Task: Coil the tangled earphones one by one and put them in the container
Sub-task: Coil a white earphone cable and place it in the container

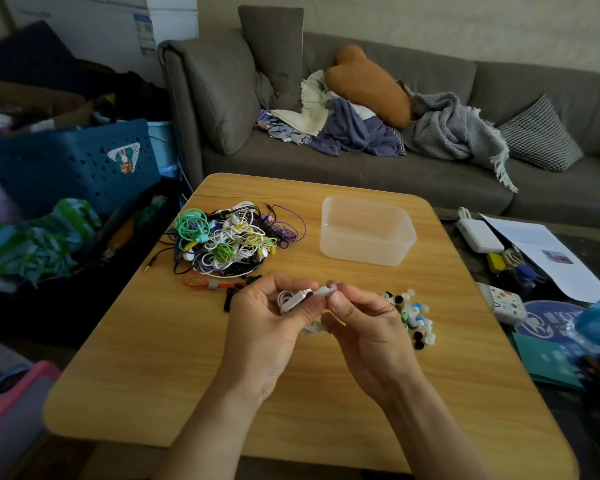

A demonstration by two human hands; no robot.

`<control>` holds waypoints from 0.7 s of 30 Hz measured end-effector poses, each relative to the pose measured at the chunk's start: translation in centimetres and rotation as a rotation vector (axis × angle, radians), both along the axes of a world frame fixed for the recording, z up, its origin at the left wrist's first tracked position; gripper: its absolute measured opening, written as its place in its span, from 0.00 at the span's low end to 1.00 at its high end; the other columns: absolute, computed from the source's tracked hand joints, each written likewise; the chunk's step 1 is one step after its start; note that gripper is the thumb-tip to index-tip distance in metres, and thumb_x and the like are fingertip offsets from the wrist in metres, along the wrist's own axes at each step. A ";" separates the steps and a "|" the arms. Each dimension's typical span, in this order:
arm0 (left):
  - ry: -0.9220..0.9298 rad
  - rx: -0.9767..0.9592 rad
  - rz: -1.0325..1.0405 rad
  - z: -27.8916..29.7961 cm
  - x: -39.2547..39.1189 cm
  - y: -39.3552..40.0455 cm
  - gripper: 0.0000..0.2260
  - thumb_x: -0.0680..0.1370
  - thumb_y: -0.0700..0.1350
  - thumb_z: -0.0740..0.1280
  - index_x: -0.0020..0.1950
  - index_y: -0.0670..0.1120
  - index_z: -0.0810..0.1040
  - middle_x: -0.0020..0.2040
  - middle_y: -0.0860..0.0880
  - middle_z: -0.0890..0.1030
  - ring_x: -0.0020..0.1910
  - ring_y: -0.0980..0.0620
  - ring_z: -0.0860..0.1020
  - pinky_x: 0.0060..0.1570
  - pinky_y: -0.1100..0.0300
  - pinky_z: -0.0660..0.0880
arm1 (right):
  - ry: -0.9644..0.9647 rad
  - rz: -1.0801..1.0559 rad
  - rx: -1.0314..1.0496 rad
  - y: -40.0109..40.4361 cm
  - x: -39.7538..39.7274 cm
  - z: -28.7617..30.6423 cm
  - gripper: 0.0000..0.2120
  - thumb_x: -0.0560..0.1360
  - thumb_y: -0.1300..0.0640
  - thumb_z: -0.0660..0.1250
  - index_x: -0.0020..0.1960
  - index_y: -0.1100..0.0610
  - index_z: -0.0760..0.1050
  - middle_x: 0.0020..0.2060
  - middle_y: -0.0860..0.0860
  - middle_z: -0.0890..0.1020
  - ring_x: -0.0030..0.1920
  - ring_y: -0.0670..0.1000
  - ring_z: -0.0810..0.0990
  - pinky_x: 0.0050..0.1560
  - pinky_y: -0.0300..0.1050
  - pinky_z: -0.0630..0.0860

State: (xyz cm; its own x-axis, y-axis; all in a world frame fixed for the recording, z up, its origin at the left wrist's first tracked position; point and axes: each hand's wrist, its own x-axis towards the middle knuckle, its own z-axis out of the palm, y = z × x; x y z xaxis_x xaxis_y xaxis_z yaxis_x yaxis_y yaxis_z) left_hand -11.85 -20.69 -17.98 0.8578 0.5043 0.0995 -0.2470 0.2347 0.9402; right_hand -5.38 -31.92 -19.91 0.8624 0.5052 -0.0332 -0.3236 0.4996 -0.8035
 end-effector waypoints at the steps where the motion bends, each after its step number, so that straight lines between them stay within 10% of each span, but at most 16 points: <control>1: 0.001 0.015 0.010 0.0 0.0 0.0 0.12 0.63 0.41 0.76 0.43 0.39 0.80 0.42 0.44 0.86 0.45 0.49 0.84 0.45 0.58 0.80 | -0.008 -0.008 -0.005 0.0 0.0 0.0 0.24 0.44 0.51 0.88 0.37 0.57 0.86 0.40 0.54 0.86 0.42 0.50 0.85 0.39 0.40 0.79; 21: 0.060 0.398 0.260 -0.6 -0.2 0.1 0.07 0.70 0.40 0.76 0.40 0.43 0.78 0.39 0.51 0.84 0.38 0.50 0.83 0.41 0.46 0.81 | -0.290 -0.187 -0.171 0.5 -0.3 -0.9 0.09 0.63 0.63 0.76 0.42 0.63 0.85 0.44 0.57 0.86 0.44 0.48 0.84 0.43 0.38 0.77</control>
